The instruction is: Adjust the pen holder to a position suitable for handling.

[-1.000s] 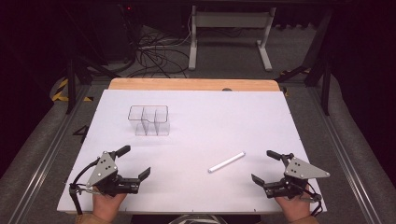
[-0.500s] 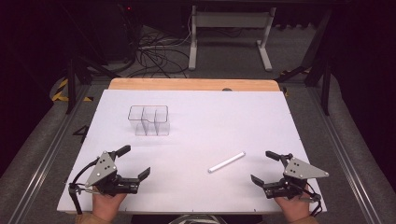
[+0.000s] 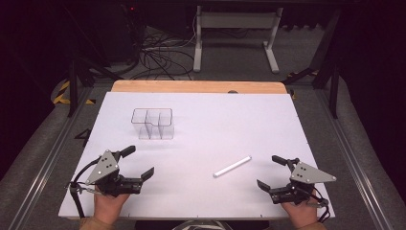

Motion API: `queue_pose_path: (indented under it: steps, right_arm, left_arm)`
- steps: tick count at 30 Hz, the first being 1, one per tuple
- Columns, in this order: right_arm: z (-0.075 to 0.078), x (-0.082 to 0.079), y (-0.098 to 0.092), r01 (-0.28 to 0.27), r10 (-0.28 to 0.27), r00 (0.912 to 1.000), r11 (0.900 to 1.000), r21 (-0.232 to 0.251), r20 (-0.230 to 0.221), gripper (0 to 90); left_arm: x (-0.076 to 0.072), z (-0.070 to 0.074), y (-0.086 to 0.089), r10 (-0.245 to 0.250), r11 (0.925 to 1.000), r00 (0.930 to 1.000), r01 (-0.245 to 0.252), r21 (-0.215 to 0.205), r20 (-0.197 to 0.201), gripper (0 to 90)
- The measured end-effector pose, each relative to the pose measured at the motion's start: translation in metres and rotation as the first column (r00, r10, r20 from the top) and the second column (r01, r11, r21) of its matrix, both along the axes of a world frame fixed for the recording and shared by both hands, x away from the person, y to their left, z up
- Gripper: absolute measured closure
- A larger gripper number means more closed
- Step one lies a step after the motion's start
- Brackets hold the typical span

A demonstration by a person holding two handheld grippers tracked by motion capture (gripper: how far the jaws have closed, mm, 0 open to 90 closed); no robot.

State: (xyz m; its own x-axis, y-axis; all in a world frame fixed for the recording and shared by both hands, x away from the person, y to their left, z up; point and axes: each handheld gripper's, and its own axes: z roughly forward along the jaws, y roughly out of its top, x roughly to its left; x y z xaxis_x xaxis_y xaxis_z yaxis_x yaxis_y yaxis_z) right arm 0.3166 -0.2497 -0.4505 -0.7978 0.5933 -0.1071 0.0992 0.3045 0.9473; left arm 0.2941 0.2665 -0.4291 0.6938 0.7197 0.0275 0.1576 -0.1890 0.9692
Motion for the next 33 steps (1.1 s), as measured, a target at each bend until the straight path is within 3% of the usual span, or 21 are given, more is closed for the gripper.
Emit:
queue_pose_path:
  steps: [16, 27, 33]
  right_arm:
    - [-0.001, -0.001, -0.001, -0.001, 0.001, 1.0, 1.0, -0.002, -0.009, 5.7]
    - [-0.002, -0.001, -0.001, -0.01, 0.009, 0.9999, 1.0, -0.004, -0.01, 5.6]
    - [-0.002, -0.001, -0.001, -0.011, 0.011, 0.9999, 1.0, -0.003, -0.012, 5.6]
  left_arm:
    - [0.021, 0.02, -0.007, -0.027, 0.9993, 0.9996, 0.027, 0.027, -0.003, 6.4]
    - [0.036, 0.028, -0.012, -0.043, 0.9985, 0.9985, 0.044, 0.031, -0.035, 6.4]
    - [0.036, 0.029, -0.014, -0.088, 0.995, 0.995, 0.09, 0.043, -0.046, 6.4]
